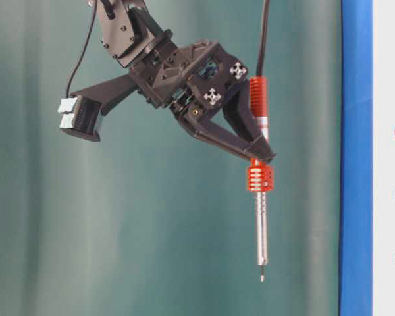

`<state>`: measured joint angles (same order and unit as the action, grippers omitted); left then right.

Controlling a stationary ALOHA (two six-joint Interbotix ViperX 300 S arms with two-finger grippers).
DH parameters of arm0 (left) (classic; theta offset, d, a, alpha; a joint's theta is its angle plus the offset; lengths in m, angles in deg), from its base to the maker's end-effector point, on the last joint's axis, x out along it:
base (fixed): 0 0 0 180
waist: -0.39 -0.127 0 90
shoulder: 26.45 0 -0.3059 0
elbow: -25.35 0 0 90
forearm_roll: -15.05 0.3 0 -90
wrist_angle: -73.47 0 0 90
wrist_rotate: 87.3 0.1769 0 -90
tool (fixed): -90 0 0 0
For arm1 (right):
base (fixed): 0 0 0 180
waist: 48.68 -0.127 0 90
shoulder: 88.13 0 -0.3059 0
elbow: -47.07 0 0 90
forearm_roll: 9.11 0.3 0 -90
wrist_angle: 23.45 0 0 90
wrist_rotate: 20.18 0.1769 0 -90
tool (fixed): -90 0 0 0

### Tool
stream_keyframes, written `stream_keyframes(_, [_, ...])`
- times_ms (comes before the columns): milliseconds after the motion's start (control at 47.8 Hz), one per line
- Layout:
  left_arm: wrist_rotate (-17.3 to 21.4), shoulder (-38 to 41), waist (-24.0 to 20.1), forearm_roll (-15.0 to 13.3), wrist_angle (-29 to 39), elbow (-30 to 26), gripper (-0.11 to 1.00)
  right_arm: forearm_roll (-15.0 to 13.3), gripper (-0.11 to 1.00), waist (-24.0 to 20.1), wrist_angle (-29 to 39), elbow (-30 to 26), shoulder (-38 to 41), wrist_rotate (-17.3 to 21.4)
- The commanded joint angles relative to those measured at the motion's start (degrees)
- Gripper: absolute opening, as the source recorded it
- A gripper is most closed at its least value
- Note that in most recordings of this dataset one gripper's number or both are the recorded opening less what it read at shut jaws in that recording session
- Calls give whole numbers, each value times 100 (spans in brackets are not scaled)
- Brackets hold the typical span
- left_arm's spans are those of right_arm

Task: Touch the tip of the soldering iron to the mark.
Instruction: 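Lift the soldering iron tip-down and carry it over the dotted strip, then lower the iron tip toward the right red dot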

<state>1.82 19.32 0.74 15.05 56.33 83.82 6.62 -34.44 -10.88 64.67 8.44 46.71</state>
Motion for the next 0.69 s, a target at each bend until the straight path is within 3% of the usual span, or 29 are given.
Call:
stream_keyframes(0, [0, 44, -9, 18, -53, -53, 0, -9, 6, 70, 237, -167, -62, 0])
stream_keyframes(335, [0, 35, -9, 18, -53, -62, 0, -290, 6, 272, 1239, -237, -18, 35])
stream_keyframes(669, [9, 35, -9, 18, -123, -62, 0, -369, 6, 281, 1318, -237, -26, 26])
